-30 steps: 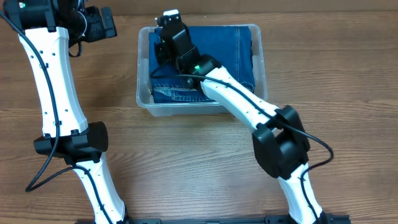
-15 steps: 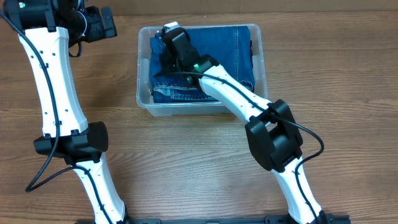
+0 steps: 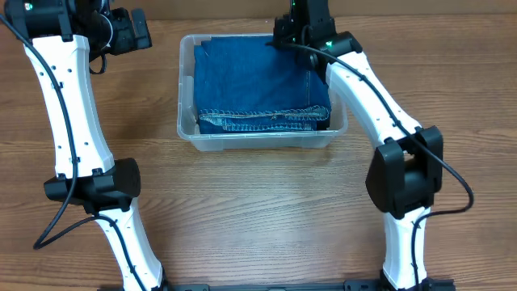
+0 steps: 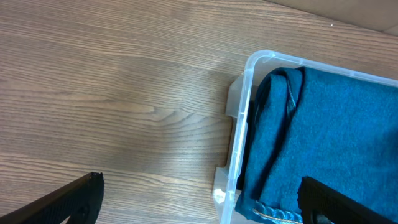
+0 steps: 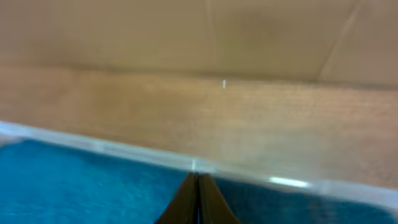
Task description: Pack container
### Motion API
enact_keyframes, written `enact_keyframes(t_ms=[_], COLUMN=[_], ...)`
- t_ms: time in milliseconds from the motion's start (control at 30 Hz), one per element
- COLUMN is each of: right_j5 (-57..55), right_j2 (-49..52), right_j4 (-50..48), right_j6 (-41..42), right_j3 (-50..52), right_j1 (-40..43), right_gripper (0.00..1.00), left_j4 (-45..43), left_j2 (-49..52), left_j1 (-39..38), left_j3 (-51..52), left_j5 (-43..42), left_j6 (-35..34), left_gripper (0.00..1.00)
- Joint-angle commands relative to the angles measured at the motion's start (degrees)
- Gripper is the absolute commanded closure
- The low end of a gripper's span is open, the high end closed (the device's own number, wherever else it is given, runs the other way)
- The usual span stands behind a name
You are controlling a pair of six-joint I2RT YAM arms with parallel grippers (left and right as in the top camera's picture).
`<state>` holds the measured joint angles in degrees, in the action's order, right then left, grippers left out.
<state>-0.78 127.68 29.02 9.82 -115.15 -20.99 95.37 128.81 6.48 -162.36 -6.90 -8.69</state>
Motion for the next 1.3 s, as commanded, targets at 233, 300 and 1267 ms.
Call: enact_keyframes(t_ms=[233,300,1267], right_j5=[3.45,3.45,-14.8], right_j2=[5.97,4.0,-48.17], right_j4=[5.25,7.34,50.18], right_j6=[-0.68,-0.7,-5.4], right_j3=[-1.95,-5.2,-14.75], right_j1=[-0.13,-0.13,-0.13], right_gripper=[0.96,0.96,0.0], left_j4=[-0.04,-0.02,-0.02], left_j2=[0.39,0.39,0.39], left_j1=[-0.11,-0.13,-0.13], left_j3=[-0.02,-0.02,-0.02], left_j5=[-0.17,-0.17,-0.17], left_j6=[-0.33,-0.33,-0.33], left_gripper=[0.0,0.0,0.0])
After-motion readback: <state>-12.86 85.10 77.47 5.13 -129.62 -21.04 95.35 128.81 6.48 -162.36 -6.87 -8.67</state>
